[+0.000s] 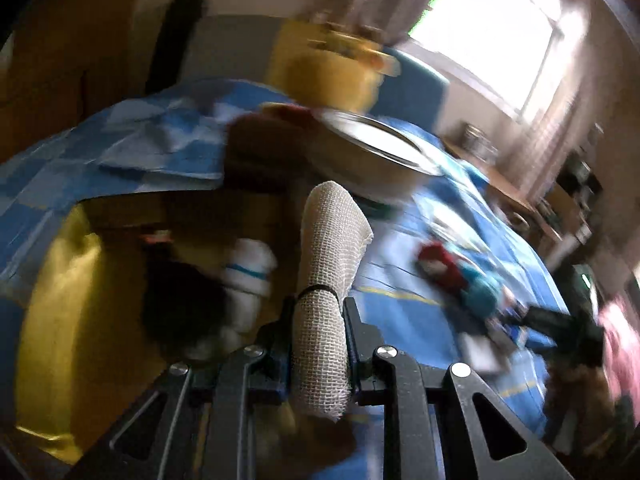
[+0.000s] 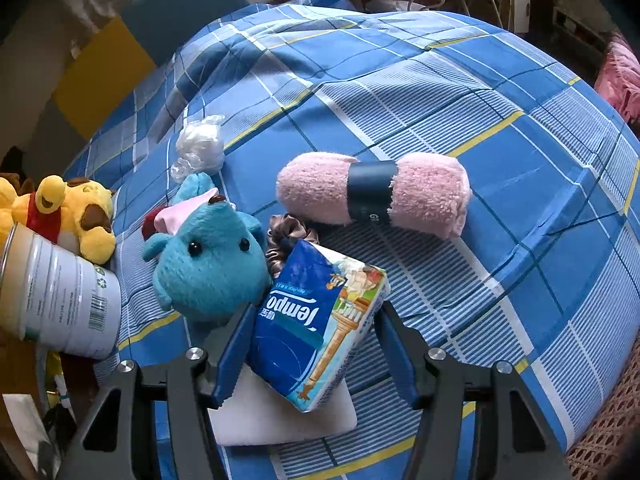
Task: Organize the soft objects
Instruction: 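Carry the gauze roll with the left gripper while the right grasps the Tempo pack, then lower the gauze roll into the gold tray and open the left gripper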
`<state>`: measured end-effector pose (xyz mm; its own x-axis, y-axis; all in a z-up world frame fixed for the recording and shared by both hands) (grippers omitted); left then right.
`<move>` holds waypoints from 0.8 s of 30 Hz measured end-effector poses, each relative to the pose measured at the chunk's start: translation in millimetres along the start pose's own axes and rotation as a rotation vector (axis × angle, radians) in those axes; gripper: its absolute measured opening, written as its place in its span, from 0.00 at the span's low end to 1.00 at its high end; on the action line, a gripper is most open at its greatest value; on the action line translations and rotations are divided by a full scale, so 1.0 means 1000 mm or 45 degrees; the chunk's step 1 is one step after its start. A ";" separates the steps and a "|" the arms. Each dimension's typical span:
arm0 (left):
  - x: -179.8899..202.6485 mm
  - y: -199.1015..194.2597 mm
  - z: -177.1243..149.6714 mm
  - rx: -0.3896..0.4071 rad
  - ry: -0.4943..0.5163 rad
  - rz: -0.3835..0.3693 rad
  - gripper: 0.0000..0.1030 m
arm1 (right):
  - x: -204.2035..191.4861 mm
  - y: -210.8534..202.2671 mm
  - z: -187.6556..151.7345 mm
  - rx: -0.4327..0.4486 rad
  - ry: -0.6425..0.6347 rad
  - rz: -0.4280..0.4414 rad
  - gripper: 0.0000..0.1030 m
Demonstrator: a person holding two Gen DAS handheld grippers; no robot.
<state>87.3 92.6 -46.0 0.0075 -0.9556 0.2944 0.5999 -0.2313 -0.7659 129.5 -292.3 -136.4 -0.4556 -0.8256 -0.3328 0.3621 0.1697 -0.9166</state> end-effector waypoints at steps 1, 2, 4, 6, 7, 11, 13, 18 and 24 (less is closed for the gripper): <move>-0.016 0.000 0.004 0.000 -0.053 0.023 0.21 | 0.000 0.000 0.000 0.000 0.000 -0.001 0.60; -0.028 -0.001 0.006 0.003 -0.093 0.046 0.21 | 0.000 0.000 0.000 0.001 -0.001 -0.002 0.60; -0.056 -0.003 0.010 0.011 -0.175 0.099 0.21 | 0.001 -0.001 0.000 0.004 -0.001 -0.005 0.60; -0.084 -0.005 0.014 0.019 -0.254 0.150 0.21 | 0.001 -0.001 0.001 0.008 0.002 -0.009 0.60; -0.095 -0.005 0.015 0.020 -0.280 0.175 0.21 | 0.002 -0.002 0.001 0.010 0.003 -0.011 0.60; -0.132 0.004 0.021 -0.014 -0.355 0.275 0.22 | 0.002 -0.001 0.001 0.010 0.002 -0.020 0.60; -0.146 0.013 0.020 -0.046 -0.389 0.310 0.22 | 0.002 -0.001 0.001 0.012 0.002 -0.025 0.60; -0.159 0.030 0.014 -0.104 -0.384 0.332 0.29 | 0.003 -0.001 0.001 0.016 0.006 -0.035 0.60; -0.155 0.028 0.010 -0.081 -0.339 0.327 0.68 | 0.008 -0.005 0.003 0.047 0.042 -0.030 0.60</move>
Point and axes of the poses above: each gripper's, at about its wrist camera, not at the fingertips, and y roughly the way its jaws point, x to its right, z to its top, the point moved 6 cm from there along y, roughly the way its jaws point, and after that the axes turned 9 degrees about -x, right-handed, at the moved point
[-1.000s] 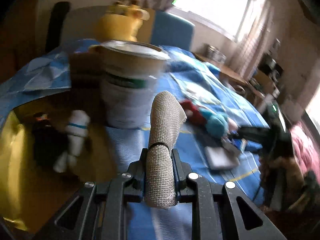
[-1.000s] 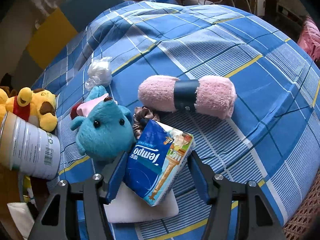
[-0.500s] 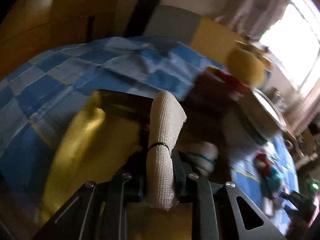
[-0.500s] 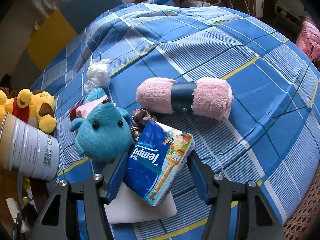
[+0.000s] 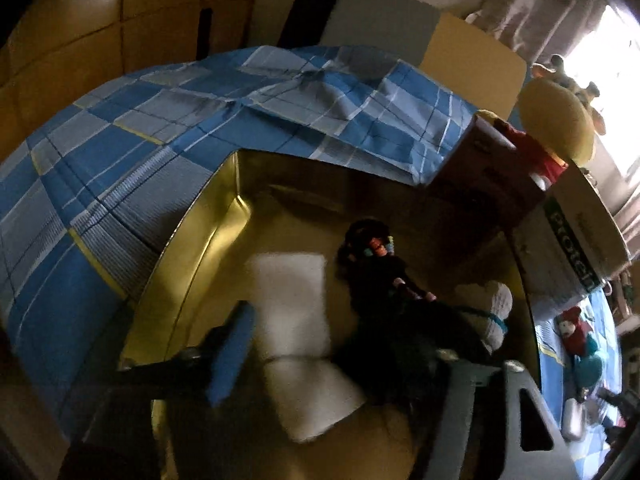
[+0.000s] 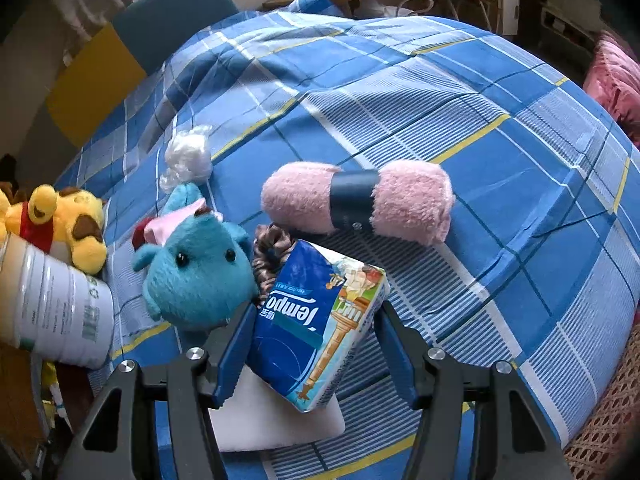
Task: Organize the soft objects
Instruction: 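Lower the gauze roll into the gold tray and open the left gripper, then lower the Tempo tissue pack into the gold tray and open the right gripper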
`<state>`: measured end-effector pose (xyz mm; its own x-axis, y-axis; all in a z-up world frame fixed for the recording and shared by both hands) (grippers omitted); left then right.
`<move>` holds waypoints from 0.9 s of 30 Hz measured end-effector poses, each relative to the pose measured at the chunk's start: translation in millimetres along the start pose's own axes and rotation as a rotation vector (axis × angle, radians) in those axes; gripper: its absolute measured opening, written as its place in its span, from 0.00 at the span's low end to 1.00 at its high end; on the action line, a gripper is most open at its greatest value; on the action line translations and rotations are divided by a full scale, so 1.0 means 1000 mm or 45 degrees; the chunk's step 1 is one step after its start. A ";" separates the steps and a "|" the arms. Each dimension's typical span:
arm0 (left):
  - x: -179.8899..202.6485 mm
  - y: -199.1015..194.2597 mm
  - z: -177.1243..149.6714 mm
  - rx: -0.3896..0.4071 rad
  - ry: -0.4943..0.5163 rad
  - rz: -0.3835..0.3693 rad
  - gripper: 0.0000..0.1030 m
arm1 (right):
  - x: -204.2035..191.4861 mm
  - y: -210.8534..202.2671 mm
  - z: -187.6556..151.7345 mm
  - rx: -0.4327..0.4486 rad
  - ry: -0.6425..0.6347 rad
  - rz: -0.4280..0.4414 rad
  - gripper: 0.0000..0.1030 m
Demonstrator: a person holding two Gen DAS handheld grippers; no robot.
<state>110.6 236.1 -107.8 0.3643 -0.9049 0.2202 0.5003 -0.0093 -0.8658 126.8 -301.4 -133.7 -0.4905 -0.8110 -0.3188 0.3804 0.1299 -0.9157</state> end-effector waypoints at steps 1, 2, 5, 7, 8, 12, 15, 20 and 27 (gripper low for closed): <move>0.001 -0.003 -0.001 0.008 0.011 0.012 0.68 | 0.002 -0.002 0.001 0.010 0.011 0.005 0.60; 0.002 -0.006 -0.003 0.018 0.029 0.022 0.68 | 0.003 -0.003 0.002 0.019 0.023 0.010 0.60; 0.005 -0.017 -0.009 0.052 0.061 0.026 0.68 | 0.007 -0.010 0.005 0.063 0.050 0.028 0.60; 0.008 -0.026 -0.014 0.074 0.085 0.024 0.68 | 0.009 -0.018 0.007 0.109 0.060 0.037 0.60; 0.010 -0.031 -0.018 0.089 0.104 0.021 0.68 | 0.009 -0.022 0.008 0.132 0.064 0.039 0.60; 0.015 -0.044 -0.026 0.111 0.154 0.004 0.68 | 0.007 -0.042 0.012 0.253 0.037 0.016 0.60; 0.018 -0.052 -0.030 0.120 0.177 -0.020 0.68 | -0.001 -0.055 0.018 0.292 -0.017 -0.002 0.60; 0.022 -0.060 -0.032 0.145 0.206 -0.034 0.68 | -0.022 -0.074 0.040 0.323 -0.104 -0.020 0.60; 0.023 -0.070 -0.032 0.167 0.229 -0.060 0.68 | -0.098 -0.081 0.100 0.306 -0.258 -0.070 0.60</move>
Point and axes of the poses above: each gripper's, at about its wrist camera, not at the fingertips, and y roughly the way its jaws point, x to its right, z to its top, the point moved 6 cm from there along y, roughly the way its jaws point, and after that the axes turned 9 degrees about -x, right-handed, at the moved point
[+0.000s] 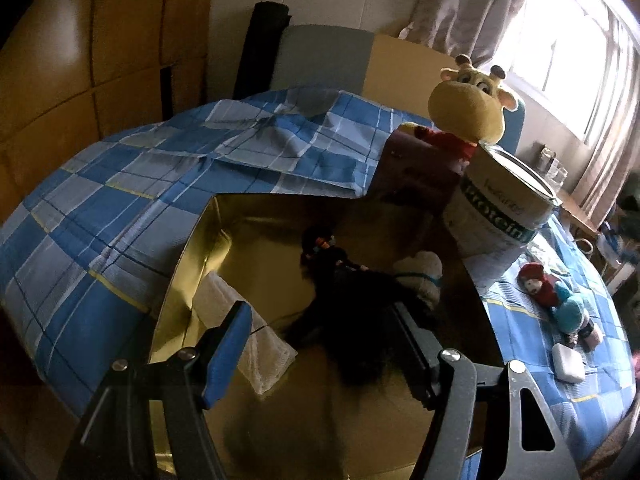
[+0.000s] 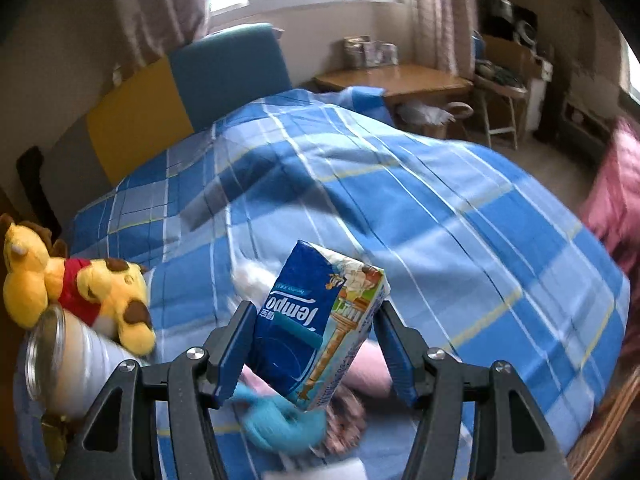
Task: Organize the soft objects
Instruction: 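Lower the Tempo tissue pack into the gold tray and open the right gripper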
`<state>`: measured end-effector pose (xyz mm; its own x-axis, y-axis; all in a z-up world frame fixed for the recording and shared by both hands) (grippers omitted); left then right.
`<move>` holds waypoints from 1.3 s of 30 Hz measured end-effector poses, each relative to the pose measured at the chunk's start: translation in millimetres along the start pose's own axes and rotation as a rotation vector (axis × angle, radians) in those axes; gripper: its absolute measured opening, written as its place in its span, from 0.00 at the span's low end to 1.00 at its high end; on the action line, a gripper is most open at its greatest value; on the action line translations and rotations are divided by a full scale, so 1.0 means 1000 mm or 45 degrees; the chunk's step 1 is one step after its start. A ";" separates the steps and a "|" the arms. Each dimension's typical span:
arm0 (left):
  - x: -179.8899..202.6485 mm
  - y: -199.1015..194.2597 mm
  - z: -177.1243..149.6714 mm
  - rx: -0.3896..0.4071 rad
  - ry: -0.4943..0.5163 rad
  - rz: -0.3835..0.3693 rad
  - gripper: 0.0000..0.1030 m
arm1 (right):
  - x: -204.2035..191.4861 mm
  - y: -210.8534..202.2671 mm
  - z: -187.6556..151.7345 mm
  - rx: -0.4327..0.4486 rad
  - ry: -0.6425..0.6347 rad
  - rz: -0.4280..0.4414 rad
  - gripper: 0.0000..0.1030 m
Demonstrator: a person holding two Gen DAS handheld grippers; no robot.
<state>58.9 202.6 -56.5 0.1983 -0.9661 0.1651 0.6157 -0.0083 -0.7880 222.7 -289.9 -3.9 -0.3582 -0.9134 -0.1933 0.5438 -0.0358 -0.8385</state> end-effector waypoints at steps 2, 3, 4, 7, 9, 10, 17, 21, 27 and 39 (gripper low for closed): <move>-0.002 -0.002 0.001 0.003 -0.010 0.000 0.68 | -0.028 0.003 0.025 0.001 -0.054 -0.014 0.60; -0.003 -0.003 0.001 0.005 -0.015 -0.006 0.68 | -0.040 0.004 0.034 -0.002 -0.070 -0.008 0.60; -0.004 -0.004 0.001 0.005 -0.017 -0.013 0.68 | -0.056 0.004 0.044 -0.003 -0.089 0.005 0.60; -0.006 -0.005 0.000 0.004 -0.011 -0.017 0.68 | -0.114 -0.008 0.069 0.041 -0.184 0.035 0.60; -0.008 -0.005 -0.001 0.000 -0.016 -0.018 0.68 | -0.162 -0.021 0.080 0.078 -0.266 0.074 0.60; -0.009 -0.004 -0.002 -0.003 -0.020 -0.020 0.68 | -0.184 -0.029 0.083 0.100 -0.309 0.102 0.59; -0.021 -0.006 -0.002 0.006 -0.050 0.011 0.68 | -0.343 -0.088 0.044 0.211 -0.734 0.390 0.59; -0.035 -0.013 0.001 0.032 -0.091 0.054 0.73 | -0.392 -0.096 -0.048 0.121 -1.088 0.557 0.59; -0.053 -0.017 -0.001 0.035 -0.149 0.094 0.74 | -0.370 -0.065 -0.194 -0.161 -1.397 0.596 0.60; -0.038 -0.030 -0.010 0.050 -0.088 0.128 0.74 | -0.278 -0.011 -0.305 -0.386 -1.416 0.408 0.60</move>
Point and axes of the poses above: each gripper's, at about its wrist camera, not at the fingertips, and y roughly the way its jaws point, x to its right, z to its top, the point moved 6 cm from there along y, roughly the way its jaws point, and after that the axes turned 9 degrees about -x, right-handed, at the moved point
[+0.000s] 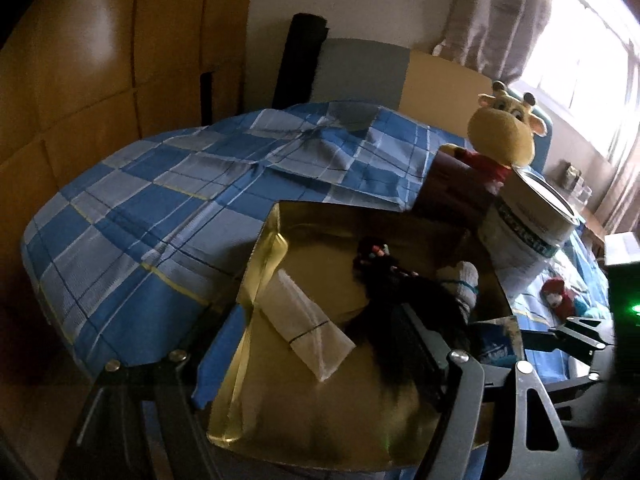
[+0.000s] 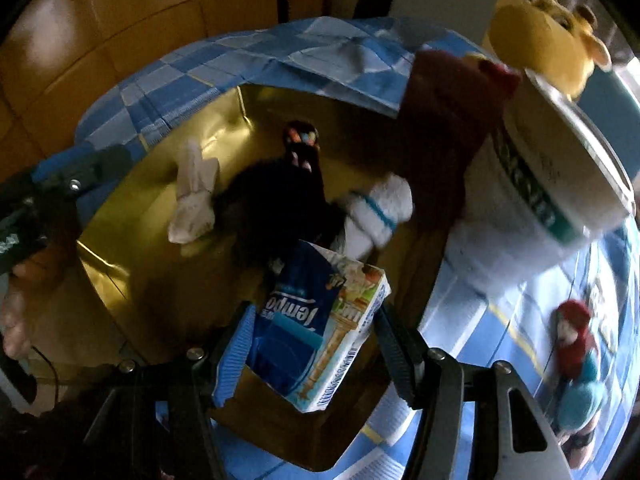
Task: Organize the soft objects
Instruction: 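Lower the Tempo tissue pack into the gold tray and open the right gripper, then move both grippers back from the tray to the pile of soft items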
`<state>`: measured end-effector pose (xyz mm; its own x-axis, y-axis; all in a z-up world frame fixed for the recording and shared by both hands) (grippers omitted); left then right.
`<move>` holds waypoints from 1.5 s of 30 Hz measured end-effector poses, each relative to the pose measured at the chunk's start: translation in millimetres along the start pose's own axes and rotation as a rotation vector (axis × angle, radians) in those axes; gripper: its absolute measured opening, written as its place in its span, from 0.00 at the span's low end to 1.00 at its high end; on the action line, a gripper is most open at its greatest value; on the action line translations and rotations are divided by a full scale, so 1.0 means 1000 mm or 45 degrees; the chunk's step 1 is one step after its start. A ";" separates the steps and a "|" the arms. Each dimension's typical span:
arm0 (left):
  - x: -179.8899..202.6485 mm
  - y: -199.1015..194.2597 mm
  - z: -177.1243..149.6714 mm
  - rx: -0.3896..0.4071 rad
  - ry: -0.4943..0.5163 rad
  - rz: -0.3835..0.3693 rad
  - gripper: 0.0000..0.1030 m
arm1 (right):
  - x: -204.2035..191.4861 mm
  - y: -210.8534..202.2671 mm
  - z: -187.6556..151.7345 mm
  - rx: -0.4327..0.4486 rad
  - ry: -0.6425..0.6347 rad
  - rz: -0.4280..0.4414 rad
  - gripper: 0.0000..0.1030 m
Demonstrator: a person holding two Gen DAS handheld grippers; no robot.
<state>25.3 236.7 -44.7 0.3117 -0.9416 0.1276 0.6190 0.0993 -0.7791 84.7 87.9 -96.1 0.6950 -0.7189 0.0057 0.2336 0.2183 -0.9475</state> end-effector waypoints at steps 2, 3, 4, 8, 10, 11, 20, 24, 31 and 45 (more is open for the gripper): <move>0.004 -0.003 -0.002 0.006 0.016 -0.001 0.75 | 0.001 0.001 -0.001 0.003 0.015 -0.005 0.61; 0.006 -0.005 -0.003 0.008 0.022 0.000 0.76 | 0.000 0.003 -0.001 0.003 0.020 -0.011 0.61; 0.007 -0.006 -0.004 0.011 0.030 0.003 0.77 | 0.000 0.004 -0.002 0.006 0.021 -0.023 0.61; 0.010 -0.010 -0.006 0.021 0.049 0.016 0.77 | -0.001 0.006 -0.008 0.009 0.025 -0.055 0.64; 0.011 -0.011 -0.007 0.021 0.060 0.026 0.77 | 0.000 0.005 -0.010 0.019 0.045 -0.021 0.66; 0.012 -0.011 -0.007 0.021 0.062 0.028 0.77 | 0.001 0.003 -0.011 0.034 0.055 -0.010 0.68; 0.022 -0.018 -0.008 0.041 0.100 0.027 0.77 | 0.016 -0.024 -0.017 0.154 0.155 0.056 0.73; 0.031 -0.020 -0.011 0.040 0.132 0.019 0.77 | 0.032 -0.035 -0.025 0.193 0.218 0.057 0.73; 0.053 -0.023 -0.013 0.043 0.221 -0.010 0.77 | 0.078 -0.050 -0.048 0.235 0.372 0.035 0.73; 0.133 -0.029 -0.027 0.042 0.477 -0.120 0.77 | 0.235 -0.085 -0.135 0.337 0.878 -0.198 0.73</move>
<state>29.5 100.2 -21.5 -0.0289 -0.9988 -0.0398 0.6568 0.0110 -0.7540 136.2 -189.1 -57.0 0.0777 -0.9855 -0.1510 0.5101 0.1694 -0.8433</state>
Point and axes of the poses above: each gripper's, at about its wrist camera, not at the fingertips, and y roughly the way its jaws point, x to its right, z to its top, the point moved 6 cm from there along y, roughly the way its jaws point, and after that the axes turned 9 degrees about -x, right-handed, at the moved point
